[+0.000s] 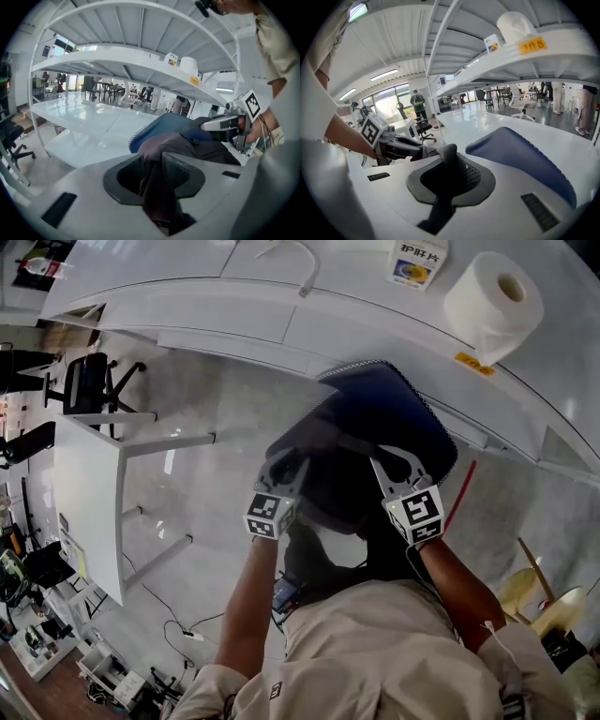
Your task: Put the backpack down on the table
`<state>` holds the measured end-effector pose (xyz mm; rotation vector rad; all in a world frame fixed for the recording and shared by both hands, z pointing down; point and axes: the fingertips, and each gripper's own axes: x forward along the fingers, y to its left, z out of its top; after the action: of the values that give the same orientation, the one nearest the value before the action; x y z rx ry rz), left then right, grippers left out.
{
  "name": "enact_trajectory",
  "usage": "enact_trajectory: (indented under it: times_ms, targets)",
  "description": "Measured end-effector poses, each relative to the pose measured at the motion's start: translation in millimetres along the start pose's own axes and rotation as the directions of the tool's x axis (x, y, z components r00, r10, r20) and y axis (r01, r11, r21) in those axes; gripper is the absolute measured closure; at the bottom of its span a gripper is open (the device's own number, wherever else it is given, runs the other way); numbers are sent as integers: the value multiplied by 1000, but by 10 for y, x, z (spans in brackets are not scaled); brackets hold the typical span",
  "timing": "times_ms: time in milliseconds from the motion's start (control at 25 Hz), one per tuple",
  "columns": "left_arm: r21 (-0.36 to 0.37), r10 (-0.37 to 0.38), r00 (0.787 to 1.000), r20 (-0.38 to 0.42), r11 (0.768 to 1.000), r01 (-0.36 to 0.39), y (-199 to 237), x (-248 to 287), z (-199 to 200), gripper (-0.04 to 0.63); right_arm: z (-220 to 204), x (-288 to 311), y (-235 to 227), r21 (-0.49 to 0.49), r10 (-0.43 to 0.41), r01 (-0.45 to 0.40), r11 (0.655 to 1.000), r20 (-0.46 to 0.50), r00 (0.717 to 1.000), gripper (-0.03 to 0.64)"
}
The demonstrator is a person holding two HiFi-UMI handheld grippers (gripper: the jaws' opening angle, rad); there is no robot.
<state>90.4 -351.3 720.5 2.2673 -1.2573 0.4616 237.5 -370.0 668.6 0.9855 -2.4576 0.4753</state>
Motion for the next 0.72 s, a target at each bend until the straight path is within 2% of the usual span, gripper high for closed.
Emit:
enact_trajectory:
  times_ms: [160, 280, 400, 560, 720]
  targets:
    - [-33, 86, 995, 43, 996, -85, 166, -467, -157, 474, 320, 5, 617, -138, 110, -108, 985, 9, 994, 578]
    - [-58, 145, 987, 64, 988, -142, 236, -803, -230, 482, 501, 13, 1061, -262, 177, -174, 949, -12, 984, 578]
    - [-97, 184, 980, 77, 979, -177, 263, -1096, -302, 491, 672, 1, 1428, -355, 209, -210, 911, -42, 977, 578]
    - [-137, 221, 962, 159, 970, -200, 316, -1225, -193, 502, 965, 53, 1561, -438, 202, -200, 877, -44, 978, 578]
    - [-131, 235, 938, 256, 970, -207, 520, -1540, 141, 502, 1425, 93, 1809, -459, 193, -168, 873, 8, 981, 578]
